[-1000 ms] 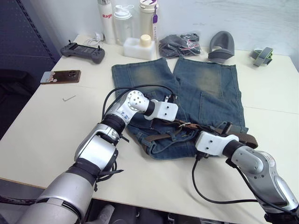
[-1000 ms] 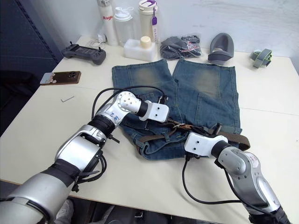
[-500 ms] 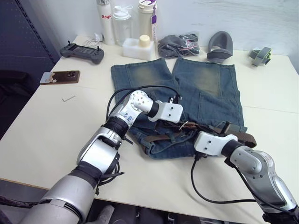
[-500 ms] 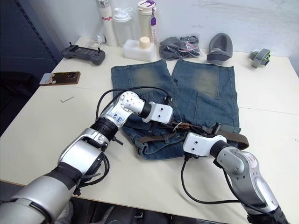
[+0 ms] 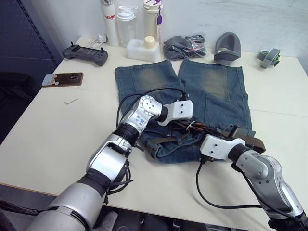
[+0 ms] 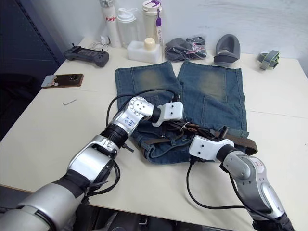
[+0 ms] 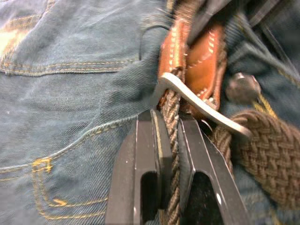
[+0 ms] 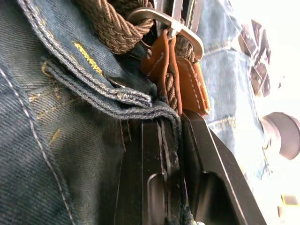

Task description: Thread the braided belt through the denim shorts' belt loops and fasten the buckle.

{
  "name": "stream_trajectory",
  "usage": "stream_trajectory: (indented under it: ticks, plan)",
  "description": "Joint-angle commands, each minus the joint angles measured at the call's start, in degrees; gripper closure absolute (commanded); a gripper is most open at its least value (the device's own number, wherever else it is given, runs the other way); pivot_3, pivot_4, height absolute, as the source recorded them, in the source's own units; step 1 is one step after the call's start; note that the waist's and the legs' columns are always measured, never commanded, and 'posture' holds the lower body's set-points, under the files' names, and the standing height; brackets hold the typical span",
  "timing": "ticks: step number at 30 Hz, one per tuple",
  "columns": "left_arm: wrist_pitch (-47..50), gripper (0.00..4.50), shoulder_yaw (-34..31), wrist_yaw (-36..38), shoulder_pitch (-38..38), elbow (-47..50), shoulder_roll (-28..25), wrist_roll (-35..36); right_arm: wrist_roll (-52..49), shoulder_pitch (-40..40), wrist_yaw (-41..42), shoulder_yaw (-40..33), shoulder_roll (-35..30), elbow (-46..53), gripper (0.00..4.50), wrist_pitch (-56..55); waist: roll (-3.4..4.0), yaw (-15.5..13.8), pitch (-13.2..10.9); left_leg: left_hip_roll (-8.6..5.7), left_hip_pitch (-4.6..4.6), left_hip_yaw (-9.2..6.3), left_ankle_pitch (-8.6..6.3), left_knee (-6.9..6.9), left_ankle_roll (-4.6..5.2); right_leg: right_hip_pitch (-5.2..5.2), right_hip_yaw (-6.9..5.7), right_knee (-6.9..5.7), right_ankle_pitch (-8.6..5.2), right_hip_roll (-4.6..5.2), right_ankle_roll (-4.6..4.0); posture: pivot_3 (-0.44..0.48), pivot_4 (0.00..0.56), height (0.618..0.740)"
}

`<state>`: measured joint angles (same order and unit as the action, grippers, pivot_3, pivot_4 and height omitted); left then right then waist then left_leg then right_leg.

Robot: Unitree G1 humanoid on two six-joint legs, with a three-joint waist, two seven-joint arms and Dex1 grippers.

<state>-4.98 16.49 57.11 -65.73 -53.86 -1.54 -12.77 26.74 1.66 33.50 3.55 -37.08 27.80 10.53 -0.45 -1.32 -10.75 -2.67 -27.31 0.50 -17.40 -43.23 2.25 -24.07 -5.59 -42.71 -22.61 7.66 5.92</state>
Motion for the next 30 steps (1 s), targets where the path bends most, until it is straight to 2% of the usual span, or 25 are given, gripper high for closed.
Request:
stream_trajectory:
  ticks: [1, 6, 7, 9, 11, 16, 19, 24, 30]
  plan:
    - [-0.5, 4.50, 0.8, 1.7, 0.5, 7.1, 3.5, 3.1, -1.0, 0.8, -0.2, 1.7, 1.1, 3.8, 4.48, -2.4, 0.00, 0.0, 0.0, 0.00, 0.00, 0.01, 0.00, 0.00, 0.00, -0.01, 0.02, -0.02, 0.00, 0.00, 0.00, 0.000, 0.150, 0.656]
    - [-0.2, 4.50, 2.3, 2.6, 2.3, 9.2, 1.9, 1.4, -5.7, 1.2, 2.9, -0.5, 0.3, 4.0, 2.16, -1.8, 0.00, -0.1, 0.0, -0.01, -0.15, 0.14, 0.00, -0.07, 0.00, -0.33, 0.20, -0.16, -0.01, 0.01, -0.02, 0.000, 0.150, 0.656]
    - [-0.2, 4.50, 2.5, 2.6, 2.5, 9.2, 1.5, 1.1, -6.5, 1.4, 3.6, -1.2, -0.3, 4.0, 1.89, -1.7, 0.00, -0.1, 0.0, -0.01, -0.18, 0.18, 0.00, -0.08, 0.00, -0.37, 0.24, -0.25, -0.01, 0.01, -0.02, 0.000, 0.150, 0.656]
    - [-0.7, 4.50, 3.3, 2.0, 2.7, 8.8, 0.5, 0.0, -11.9, 1.3, 7.3, -6.0, -2.0, 5.1, 0.83, 1.6, 0.00, -0.1, 0.0, -0.01, -0.17, 0.22, 0.00, -0.08, 0.00, -0.40, 0.27, -0.27, -0.01, 0.00, -0.02, 0.000, 0.150, 0.656]
    - [-1.2, 4.50, 4.0, 1.7, 2.7, 8.6, -0.2, -0.6, -17.6, 1.0, 10.9, -10.2, -3.0, 7.0, 0.06, 7.0, 0.00, -0.1, 0.0, -0.01, -0.18, 0.26, 0.00, -0.10, 0.00, -0.44, 0.30, -0.25, -0.01, 0.01, -0.02, 0.000, 0.150, 0.656]
    - [-1.6, 4.50, 4.9, 1.6, 2.7, 8.2, -0.8, -0.4, -27.9, 2.6, 17.8, -19.9, -8.8, 10.8, 0.06, 19.0, 0.00, -0.1, 0.0, 0.01, -0.18, 0.26, 0.00, -0.12, 0.00, -0.44, 0.31, -0.18, -0.01, 0.04, -0.02, 0.000, 0.150, 0.656]
    - [-1.9, 4.50, 5.2, 1.4, 2.5, 7.7, -0.7, -0.3, -29.2, 4.9, 18.1, -21.7, -12.3, 10.0, 0.06, 20.8, 0.00, -0.1, 0.0, 0.01, -0.17, 0.27, 0.00, -0.12, 0.00, -0.43, 0.31, -0.10, -0.02, 0.05, -0.03, 0.000, 0.150, 0.656]
    - [-1.9, 4.50, 5.2, 1.3, 2.1, 7.5, -0.3, -0.1, -26.6, 9.9, 14.6, -15.1, -13.0, 5.3, 0.06, 18.9, -0.01, -0.1, 0.0, 0.02, -0.16, 0.29, 0.00, -0.12, 0.00, -0.43, 0.33, -0.12, -0.02, 0.08, -0.04, 0.000, 0.150, 0.656]
    - [-1.6, 4.50, 5.0, 0.9, 1.9, 7.5, -0.5, 0.0, -23.2, 9.6, 12.2, -8.8, -13.5, 1.6, 0.06, 14.8, -0.02, -0.1, 0.0, 0.00, -0.20, 0.29, -0.01, -0.12, 0.02, -0.45, 0.32, -0.14, -0.02, 0.10, -0.04, 0.000, 0.150, 0.656]
